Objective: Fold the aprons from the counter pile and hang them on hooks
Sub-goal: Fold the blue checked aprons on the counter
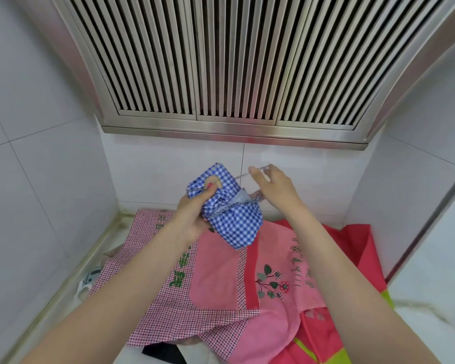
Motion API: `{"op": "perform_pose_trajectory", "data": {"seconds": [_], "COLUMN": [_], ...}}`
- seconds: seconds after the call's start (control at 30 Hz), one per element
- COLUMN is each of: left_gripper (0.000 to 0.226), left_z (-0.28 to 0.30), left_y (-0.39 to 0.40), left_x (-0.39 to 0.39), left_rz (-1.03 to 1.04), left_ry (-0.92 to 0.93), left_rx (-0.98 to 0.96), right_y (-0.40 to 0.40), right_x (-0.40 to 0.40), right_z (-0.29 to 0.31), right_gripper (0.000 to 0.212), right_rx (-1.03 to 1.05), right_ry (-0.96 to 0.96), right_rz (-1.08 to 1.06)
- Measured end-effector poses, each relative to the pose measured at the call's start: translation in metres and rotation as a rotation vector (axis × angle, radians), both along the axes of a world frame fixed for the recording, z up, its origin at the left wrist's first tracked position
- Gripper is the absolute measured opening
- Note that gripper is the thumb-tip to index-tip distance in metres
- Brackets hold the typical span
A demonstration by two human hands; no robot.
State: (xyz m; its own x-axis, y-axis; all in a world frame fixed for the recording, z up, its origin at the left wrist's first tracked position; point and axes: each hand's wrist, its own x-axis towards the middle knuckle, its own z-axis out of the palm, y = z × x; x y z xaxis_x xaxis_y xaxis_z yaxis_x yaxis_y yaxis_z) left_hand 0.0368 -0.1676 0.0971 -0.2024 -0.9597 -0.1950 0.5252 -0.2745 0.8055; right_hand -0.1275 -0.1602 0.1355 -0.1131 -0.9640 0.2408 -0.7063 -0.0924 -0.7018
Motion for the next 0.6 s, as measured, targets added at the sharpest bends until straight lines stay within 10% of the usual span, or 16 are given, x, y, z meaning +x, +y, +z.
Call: {"op": "perform_pose_trajectory", "data": {"seconds": [0.23,0.47,0.6], "left_gripper": [0.02,0.011,0.017], "left_z": [0.007,0.022,0.03], "left_y": [0.003,0.019,0.02], "left_x": [-0.011,0.006,0.003], "left_rz": [0.15,-0.384,-0.454], "left_ry": [0.061,-0.196,-0.2], "left_rx": [-0.036,-0.526,-0.487], "right_y": [0.004,0.001,0.0], "right_x": [-0.001,-0.032,-0.022], "right_z": [0.0,0.012,0.007], "right_gripper": [0.064,0.028,0.029], "right_rx": [-0.056,0.217,0.066], "right_ry": [-0.022,-0.252,-0.958], "right_rz": [-0.046,-0.197,-0.157]}}
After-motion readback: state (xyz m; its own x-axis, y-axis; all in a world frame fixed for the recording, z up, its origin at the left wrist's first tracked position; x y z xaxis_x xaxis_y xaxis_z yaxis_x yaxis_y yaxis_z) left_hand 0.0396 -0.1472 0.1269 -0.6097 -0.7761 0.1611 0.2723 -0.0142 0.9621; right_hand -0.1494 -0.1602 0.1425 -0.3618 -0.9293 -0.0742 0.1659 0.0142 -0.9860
